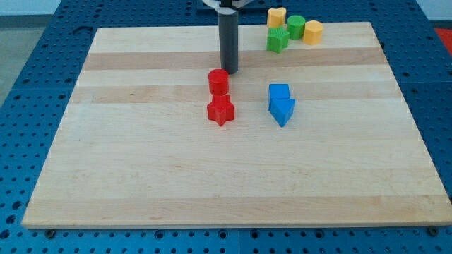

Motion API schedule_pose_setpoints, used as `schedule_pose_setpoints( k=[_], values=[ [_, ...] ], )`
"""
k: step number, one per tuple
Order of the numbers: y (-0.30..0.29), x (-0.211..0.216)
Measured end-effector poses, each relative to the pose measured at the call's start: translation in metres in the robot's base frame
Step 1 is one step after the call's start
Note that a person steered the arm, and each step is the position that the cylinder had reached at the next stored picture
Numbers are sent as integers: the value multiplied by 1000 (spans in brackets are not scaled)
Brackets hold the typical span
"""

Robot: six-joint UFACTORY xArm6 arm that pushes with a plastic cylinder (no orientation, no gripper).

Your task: Point your arm towards the yellow hexagon

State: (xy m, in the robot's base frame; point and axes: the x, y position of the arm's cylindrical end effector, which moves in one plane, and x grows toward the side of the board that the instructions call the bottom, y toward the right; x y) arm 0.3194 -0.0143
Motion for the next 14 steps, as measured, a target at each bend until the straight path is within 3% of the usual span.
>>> schedule_pose_setpoints(
  k=[3,5,6,8,9,10,11,14],
  values=[
    [-23,65],
    [-15,21],
    [18,6],
    [153,-7],
    [248,-51],
    [291,-105],
    [288,-128],
    [246,-127]
  ],
)
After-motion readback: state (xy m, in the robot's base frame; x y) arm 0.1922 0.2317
